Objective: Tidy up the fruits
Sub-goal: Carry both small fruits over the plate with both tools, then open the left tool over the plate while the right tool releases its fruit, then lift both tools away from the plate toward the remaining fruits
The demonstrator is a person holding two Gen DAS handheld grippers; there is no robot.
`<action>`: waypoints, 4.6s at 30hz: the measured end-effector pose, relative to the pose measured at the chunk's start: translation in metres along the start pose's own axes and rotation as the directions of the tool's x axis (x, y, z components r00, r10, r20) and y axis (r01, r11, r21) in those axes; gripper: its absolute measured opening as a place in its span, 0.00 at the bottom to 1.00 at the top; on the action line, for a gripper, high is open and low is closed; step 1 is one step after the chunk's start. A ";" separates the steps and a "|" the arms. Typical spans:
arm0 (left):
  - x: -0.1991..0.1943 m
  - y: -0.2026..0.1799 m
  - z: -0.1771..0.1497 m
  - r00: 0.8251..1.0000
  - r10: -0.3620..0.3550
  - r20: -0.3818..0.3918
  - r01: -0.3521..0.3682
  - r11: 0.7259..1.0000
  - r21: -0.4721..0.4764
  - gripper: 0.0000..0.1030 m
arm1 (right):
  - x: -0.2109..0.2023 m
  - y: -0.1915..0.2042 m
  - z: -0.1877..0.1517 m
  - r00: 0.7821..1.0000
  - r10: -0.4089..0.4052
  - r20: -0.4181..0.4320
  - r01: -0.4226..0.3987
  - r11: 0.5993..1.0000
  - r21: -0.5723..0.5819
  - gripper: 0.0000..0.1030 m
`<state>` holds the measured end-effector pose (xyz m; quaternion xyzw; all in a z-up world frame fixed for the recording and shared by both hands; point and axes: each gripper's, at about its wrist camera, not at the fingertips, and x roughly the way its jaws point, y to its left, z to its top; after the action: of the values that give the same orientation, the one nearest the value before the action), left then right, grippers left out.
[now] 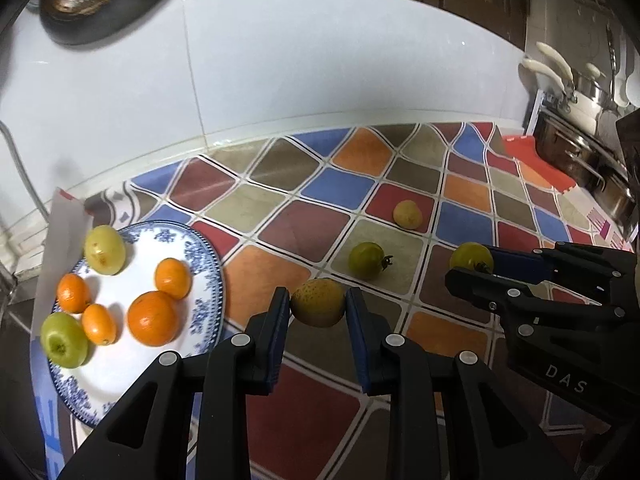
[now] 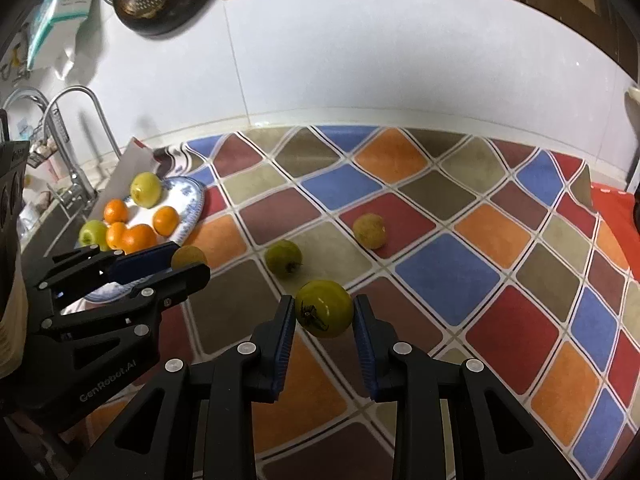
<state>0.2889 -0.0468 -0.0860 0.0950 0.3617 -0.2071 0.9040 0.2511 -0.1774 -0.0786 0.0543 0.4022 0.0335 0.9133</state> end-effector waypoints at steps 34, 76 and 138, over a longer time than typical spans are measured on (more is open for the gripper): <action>-0.123 0.026 -0.029 0.977 0.132 0.165 -0.115 0.987 -0.108 0.28 | -0.086 0.070 0.000 0.982 0.111 0.154 -0.090 0.986 -0.138 0.29; -0.080 0.140 0.003 0.947 0.273 0.171 -0.248 0.956 -0.158 0.28 | 0.004 0.160 0.082 0.956 0.254 0.148 -0.211 0.943 -0.258 0.29; -0.148 0.051 -0.022 0.938 0.284 0.197 -0.248 0.950 -0.190 0.86 | -0.084 0.089 0.037 0.967 0.097 0.236 -0.069 0.990 -0.126 0.69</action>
<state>0.2015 0.0513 0.0012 0.0454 0.2581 -0.0616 0.9631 0.2202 -0.1011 0.0192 0.0211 0.2828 0.0885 0.9549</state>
